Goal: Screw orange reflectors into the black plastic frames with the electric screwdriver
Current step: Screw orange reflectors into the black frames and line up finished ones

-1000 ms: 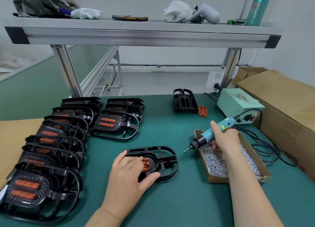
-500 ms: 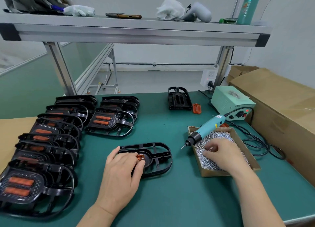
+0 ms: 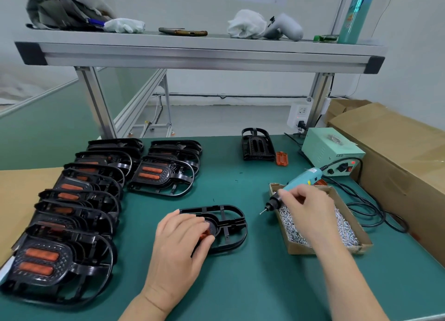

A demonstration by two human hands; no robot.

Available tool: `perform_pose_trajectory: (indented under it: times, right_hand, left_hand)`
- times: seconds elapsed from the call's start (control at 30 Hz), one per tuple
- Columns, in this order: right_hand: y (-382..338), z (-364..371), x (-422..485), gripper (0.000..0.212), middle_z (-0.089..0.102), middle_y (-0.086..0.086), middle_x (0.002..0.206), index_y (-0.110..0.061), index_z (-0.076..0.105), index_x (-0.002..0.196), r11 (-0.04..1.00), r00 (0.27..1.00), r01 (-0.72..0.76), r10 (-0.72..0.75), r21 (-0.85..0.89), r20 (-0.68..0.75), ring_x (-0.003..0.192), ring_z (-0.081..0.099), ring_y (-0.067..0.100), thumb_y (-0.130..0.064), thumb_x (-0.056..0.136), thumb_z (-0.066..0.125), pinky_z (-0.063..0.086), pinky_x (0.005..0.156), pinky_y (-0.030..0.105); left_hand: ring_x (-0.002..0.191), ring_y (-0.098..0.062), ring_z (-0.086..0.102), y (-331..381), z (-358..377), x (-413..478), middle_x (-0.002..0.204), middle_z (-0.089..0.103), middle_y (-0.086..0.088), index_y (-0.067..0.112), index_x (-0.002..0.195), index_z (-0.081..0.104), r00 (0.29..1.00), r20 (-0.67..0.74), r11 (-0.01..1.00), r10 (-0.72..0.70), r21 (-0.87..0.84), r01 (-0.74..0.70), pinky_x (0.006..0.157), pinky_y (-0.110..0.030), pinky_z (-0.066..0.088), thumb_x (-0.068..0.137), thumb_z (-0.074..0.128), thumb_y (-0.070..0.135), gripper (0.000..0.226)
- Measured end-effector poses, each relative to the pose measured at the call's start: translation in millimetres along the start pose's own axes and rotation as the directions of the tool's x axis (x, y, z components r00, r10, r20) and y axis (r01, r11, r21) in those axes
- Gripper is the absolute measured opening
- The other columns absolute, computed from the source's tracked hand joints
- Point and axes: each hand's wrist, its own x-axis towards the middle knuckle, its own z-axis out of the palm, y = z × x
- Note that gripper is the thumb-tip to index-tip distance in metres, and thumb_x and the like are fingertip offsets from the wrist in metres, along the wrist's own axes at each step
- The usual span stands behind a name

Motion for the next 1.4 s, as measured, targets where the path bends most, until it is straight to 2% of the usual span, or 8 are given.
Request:
perform_pose_trajectory:
  times: [0.2, 0.37, 0.63, 0.93, 1.1, 1.2, 1.3, 1.4]
  right_hand:
    - [-64, 61, -54, 0.034, 0.064, -0.006, 0.070, -0.017, 0.065, 0.065, 0.960, 0.948, 0.184, -0.230, 0.210, 0.220, 0.074, 0.057, 0.009, -0.041, 0.089, 0.069, 0.044, 0.074, 0.026]
    - [-67, 87, -65, 0.036, 0.061, -0.007, 0.071, -0.016, 0.064, 0.066, 0.951, 0.940, 0.162, -0.230, 0.264, 0.253, 0.075, 0.055, 0.009, -0.043, 0.090, 0.068, 0.045, 0.073, 0.028]
    - [-66, 90, -63, 0.033, 0.062, -0.007, 0.071, -0.020, 0.061, 0.060, 0.952, 0.940, 0.075, -0.167, 0.297, 0.298, 0.072, 0.056, 0.007, -0.037, 0.086, 0.072, 0.047, 0.070, 0.026]
    - [-65, 93, -66, 0.036, 0.057, -0.009, 0.065, -0.025, 0.056, 0.056, 0.934, 0.943, 0.098, -0.197, 0.342, 0.268, 0.071, 0.054, 0.008, -0.036, 0.085, 0.075, 0.042, 0.066, 0.021]
    - [-65, 89, -66, 0.033, 0.061, -0.008, 0.067, -0.021, 0.063, 0.060, 0.930, 0.931, 0.135, -0.238, 0.341, 0.279, 0.072, 0.056, 0.008, -0.036, 0.087, 0.072, 0.044, 0.068, 0.022]
    - [-61, 75, -53, 0.025, 0.064, -0.010, 0.072, -0.019, 0.068, 0.071, 0.923, 0.970, 0.176, -0.223, 0.343, 0.101, 0.075, 0.059, 0.008, -0.036, 0.089, 0.069, 0.046, 0.071, 0.023]
    - [-43, 49, -20, 0.015, 0.064, -0.010, 0.090, -0.028, 0.061, 0.089, 0.914, 0.991, 0.070, -0.017, 0.400, -0.135, 0.079, 0.060, 0.003, -0.038, 0.088, 0.071, 0.049, 0.076, 0.027]
    - [-9, 28, 13, 0.045, 0.052, 0.001, 0.116, -0.021, 0.049, 0.116, 0.947, 0.971, -0.127, 0.179, 0.294, -0.157, 0.100, 0.057, 0.010, -0.047, 0.087, 0.072, 0.047, 0.087, 0.037]
  left_hand:
    - [0.099, -0.020, 0.064, -3, 1, 2, 0.102, 0.070, 0.007, 0.012, 0.099, 0.077, 0.998, -0.065, 1.000, 0.016, 0.007, -0.016, 0.103, -0.045, 0.042, 0.090, 0.068, 0.035, 0.025]
    - [0.085, -0.014, 0.063, -4, -2, 4, 0.086, 0.069, 0.009, 0.013, 0.081, 0.076, 0.993, -0.108, 0.998, -0.049, -0.032, 0.046, 0.101, -0.040, 0.041, 0.093, 0.061, 0.028, 0.024]
    - [0.080, -0.015, 0.060, -9, 0, 2, 0.081, 0.064, 0.011, 0.015, 0.081, 0.074, 0.982, -0.133, 0.987, -0.137, -0.099, 0.124, 0.100, -0.038, 0.040, 0.092, 0.062, 0.027, 0.020]
    - [0.081, -0.011, 0.060, -10, 3, 0, 0.080, 0.064, 0.012, 0.015, 0.079, 0.073, 0.973, -0.157, 0.977, -0.171, -0.152, 0.147, 0.103, -0.034, 0.038, 0.090, 0.064, 0.028, 0.019]
    - [0.078, -0.014, 0.061, -6, -1, 4, 0.080, 0.065, 0.012, 0.013, 0.075, 0.072, 0.976, -0.153, 0.978, -0.152, -0.164, 0.127, 0.100, -0.036, 0.041, 0.088, 0.064, 0.023, 0.019]
    - [0.079, -0.014, 0.059, -2, -3, 5, 0.078, 0.061, 0.012, 0.013, 0.073, 0.068, 0.980, -0.128, 0.979, -0.151, -0.159, 0.130, 0.100, -0.036, 0.040, 0.086, 0.062, 0.020, 0.016]
    - [0.074, -0.015, 0.055, -2, -4, 4, 0.073, 0.056, 0.010, 0.014, 0.069, 0.062, 0.982, -0.079, 0.977, -0.172, -0.140, 0.160, 0.102, -0.036, 0.039, 0.087, 0.058, 0.021, 0.020]
    - [0.069, -0.019, 0.054, -3, -4, 4, 0.068, 0.055, 0.006, 0.013, 0.065, 0.060, 0.982, -0.068, 0.980, -0.177, -0.106, 0.169, 0.100, -0.037, 0.040, 0.091, 0.056, 0.022, 0.027]
